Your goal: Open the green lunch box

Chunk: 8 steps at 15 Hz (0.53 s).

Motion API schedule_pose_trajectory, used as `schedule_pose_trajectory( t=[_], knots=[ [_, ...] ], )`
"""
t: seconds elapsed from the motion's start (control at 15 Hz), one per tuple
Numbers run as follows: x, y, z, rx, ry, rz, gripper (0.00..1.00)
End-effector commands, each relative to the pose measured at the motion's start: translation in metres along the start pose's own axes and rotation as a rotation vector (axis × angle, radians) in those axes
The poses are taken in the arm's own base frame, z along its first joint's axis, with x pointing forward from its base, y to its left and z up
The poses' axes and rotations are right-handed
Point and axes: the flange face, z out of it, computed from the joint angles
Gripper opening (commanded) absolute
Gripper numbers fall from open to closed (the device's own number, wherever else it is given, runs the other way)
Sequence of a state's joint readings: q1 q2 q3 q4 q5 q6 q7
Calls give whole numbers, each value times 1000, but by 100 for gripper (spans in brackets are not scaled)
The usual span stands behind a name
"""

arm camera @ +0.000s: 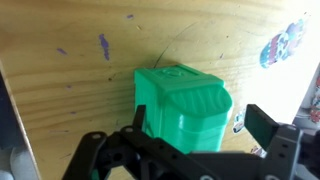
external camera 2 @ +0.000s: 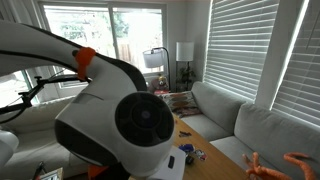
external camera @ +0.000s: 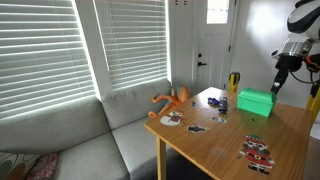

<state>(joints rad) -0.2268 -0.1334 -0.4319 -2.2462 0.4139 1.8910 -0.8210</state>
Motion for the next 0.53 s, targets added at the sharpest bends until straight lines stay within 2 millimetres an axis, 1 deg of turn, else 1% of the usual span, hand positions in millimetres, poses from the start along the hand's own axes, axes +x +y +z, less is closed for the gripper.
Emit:
schedule_pose_trajectory(
  t=[0.0, 0.2, 0.47],
  knots=[
    [11, 12, 7, 45, 22, 6, 100],
    [19, 15, 13, 52, 16, 15, 100],
    [32, 9, 17, 35, -8, 15, 100]
  ],
)
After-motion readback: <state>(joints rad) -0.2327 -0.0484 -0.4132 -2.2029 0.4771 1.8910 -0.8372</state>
